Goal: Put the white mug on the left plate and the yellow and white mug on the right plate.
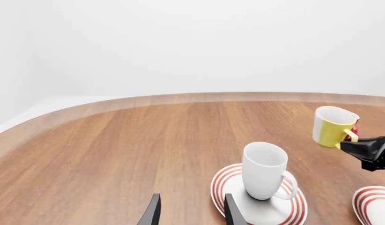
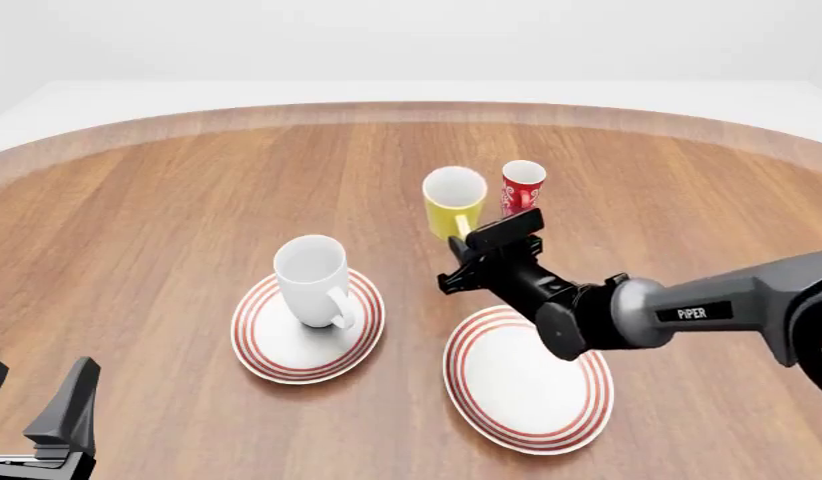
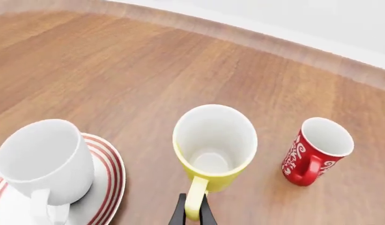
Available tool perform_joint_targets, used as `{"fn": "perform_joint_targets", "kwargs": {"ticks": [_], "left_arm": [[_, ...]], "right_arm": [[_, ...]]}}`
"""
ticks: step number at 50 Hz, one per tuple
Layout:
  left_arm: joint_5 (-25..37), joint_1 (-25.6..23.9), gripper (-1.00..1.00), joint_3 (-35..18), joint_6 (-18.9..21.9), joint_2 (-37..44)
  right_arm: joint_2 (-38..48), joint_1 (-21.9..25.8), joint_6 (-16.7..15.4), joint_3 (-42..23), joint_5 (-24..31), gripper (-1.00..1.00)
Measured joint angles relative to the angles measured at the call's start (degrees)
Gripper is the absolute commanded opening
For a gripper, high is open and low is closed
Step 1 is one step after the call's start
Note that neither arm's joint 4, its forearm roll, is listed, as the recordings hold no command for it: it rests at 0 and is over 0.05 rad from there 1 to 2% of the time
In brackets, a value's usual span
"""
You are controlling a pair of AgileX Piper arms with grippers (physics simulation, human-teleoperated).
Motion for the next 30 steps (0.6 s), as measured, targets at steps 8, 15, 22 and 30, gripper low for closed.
{"fn": "perform_joint_targets", "kwargs": {"ticks": [8, 15, 22, 30], "left_arm": [[0.0, 0.0, 1.00, 0.0, 0.0, 0.0], [0.0, 0.0, 1.00, 0.0, 0.0, 0.0], [0.0, 0.0, 1.00, 0.0, 0.0, 0.0], [0.0, 0.0, 1.00, 0.0, 0.0, 0.0]], "right_arm": [[-3.3, -0.3, 0.3, 3.1, -1.1, -1.00], [-6.3, -0.8, 0.5, 6.0, -2.1, -1.00], [-9.2, -1.0, 0.5, 8.8, -2.7, -1.00], [-12.4, -1.0, 0.8, 11.6, -3.0, -1.00]]}}
